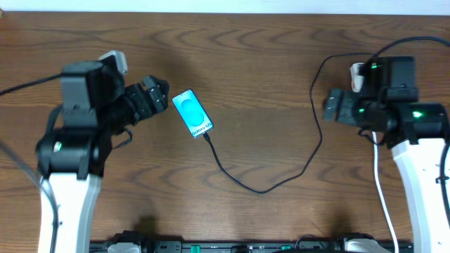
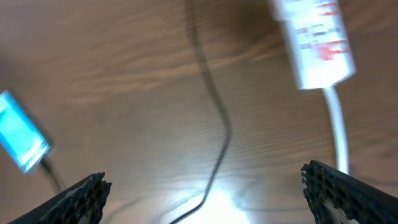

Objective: Plug charger to phone and switch on socket

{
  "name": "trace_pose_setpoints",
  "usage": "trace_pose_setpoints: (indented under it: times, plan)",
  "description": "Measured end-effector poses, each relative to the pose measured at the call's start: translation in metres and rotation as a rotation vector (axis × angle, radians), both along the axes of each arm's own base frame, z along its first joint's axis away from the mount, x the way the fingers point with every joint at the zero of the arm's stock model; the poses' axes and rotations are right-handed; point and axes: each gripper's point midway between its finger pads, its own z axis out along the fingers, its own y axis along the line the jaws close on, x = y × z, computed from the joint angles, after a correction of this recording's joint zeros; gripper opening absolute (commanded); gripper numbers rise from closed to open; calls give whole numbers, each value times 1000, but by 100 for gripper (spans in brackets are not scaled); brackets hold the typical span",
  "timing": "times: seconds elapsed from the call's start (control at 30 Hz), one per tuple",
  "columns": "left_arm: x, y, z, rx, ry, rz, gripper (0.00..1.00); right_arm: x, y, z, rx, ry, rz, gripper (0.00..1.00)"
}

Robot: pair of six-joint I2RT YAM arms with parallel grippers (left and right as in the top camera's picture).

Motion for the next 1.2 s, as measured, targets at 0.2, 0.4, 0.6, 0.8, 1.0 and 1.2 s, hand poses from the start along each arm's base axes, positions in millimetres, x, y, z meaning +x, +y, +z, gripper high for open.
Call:
trace_pose_setpoints:
  times: [0.2,0.4,0.6,0.8,1.0,1.2]
  plan:
    - [-17,0,26,-2,-88,0,91,3,-68,23,6,-61,-201,99]
    - [-21,1,25,-1,-78,1,91,20,-122,85,50,-208,-294,99]
    - [-21,2,19,4,-56,6,91,59,-136,93,187,-162,-214,99]
    - [-25,7,10,27,-13,31,91,99,-139,45,387,-10,-103,99]
    - [-28,13,4,52,14,55,91,121,-149,-3,548,56,-48,99]
    - [-30,18,1,80,24,68,91,124,-165,-40,611,81,-24,99]
